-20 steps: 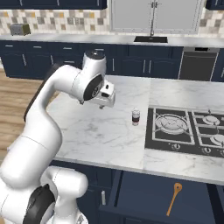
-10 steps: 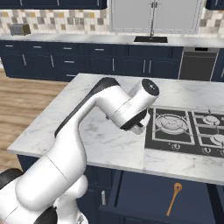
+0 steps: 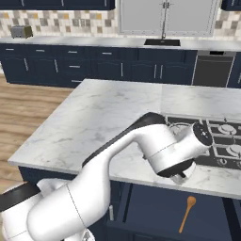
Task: Pick the wooden spoon from the drawer and place it on the counter.
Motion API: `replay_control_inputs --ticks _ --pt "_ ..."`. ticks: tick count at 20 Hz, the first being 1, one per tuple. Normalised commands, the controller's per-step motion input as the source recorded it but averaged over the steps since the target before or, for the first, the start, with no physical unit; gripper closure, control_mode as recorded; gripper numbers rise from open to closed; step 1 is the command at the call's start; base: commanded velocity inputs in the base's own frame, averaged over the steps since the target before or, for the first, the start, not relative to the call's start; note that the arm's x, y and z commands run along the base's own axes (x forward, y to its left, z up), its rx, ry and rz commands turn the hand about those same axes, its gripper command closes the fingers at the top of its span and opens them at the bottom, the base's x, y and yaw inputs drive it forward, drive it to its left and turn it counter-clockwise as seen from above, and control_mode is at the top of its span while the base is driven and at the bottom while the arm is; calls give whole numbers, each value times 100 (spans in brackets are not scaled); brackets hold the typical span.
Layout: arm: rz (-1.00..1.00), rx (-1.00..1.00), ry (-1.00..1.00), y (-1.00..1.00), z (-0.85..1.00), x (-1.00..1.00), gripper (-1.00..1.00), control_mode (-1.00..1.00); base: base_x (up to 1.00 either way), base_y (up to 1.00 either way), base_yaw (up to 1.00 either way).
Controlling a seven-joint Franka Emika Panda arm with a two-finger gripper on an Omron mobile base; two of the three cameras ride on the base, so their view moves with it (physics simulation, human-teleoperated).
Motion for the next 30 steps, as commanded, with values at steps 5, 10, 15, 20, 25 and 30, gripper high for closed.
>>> replay_control_inputs --ticks 5,10,15,20,25,30 --pt "0 -7 27 -64 -86 -17 -100 -100 0 0 0" --pt "11 -25 35 -7 -95 0 -100 -100 0 0 0" --pt "14 -18 -1 0 -100 -5 -100 -100 0 0 0" --pt "13 -12 -3 0 -96 -3 -100 -100 0 0 0" --pt "21 -12 6 -4 -85 -20 -100 -100 0 0 0" --pt "25 -3 6 -15 -72 -54 -100 -100 0 0 0"
